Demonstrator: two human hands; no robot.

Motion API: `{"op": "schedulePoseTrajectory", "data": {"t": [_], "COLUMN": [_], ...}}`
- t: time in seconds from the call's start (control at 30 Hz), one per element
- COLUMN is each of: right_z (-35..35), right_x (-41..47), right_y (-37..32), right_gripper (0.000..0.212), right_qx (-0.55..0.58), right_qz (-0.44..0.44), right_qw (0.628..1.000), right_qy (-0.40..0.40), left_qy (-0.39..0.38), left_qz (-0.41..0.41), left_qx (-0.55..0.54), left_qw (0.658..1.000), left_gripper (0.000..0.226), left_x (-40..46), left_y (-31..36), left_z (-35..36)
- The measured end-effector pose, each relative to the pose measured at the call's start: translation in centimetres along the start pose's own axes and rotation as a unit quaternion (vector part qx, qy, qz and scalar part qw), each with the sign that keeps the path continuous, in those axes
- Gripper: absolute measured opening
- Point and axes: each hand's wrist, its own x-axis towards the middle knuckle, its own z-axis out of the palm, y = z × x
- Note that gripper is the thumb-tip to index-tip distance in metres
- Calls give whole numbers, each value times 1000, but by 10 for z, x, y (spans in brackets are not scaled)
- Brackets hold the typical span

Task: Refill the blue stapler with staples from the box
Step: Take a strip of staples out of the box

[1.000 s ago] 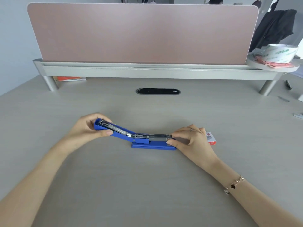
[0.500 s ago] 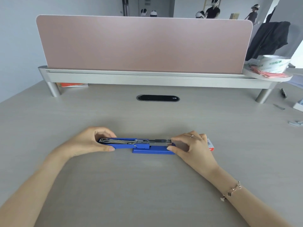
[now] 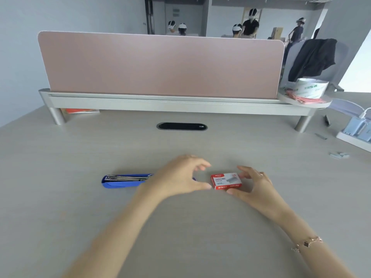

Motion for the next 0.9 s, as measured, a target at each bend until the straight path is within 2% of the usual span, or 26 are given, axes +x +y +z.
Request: {"op": "schedulePoseTrajectory", "data": {"t": [0.1,0.27,0.53,0.77,0.9], "right_z": [-1,0,3,-10,-21], "right_x": [0,2,2,3,2], "right_y": [3,5,9,14,14], "right_gripper": [70,67,58,31,27], "right_qx": [26,52,60,23,-10], "right_qz": [4,-4,-1,-18,-34], "right_qw": [1000,999,998,997,997], "right_qy": [0,-1,-19,-65,-67], "left_qy": [4,47,44,-1,-4], "left_qz": [21,8,14,16,16], "left_qx": [84,153,113,88,99], "left_qw": [996,987,993,996,995], "left_gripper": [49,45,37,50,50], "left_x": [22,33,31,27,25], "left_y": [9,2,1,3,4], "left_z": [32,47,53,43,42]}}
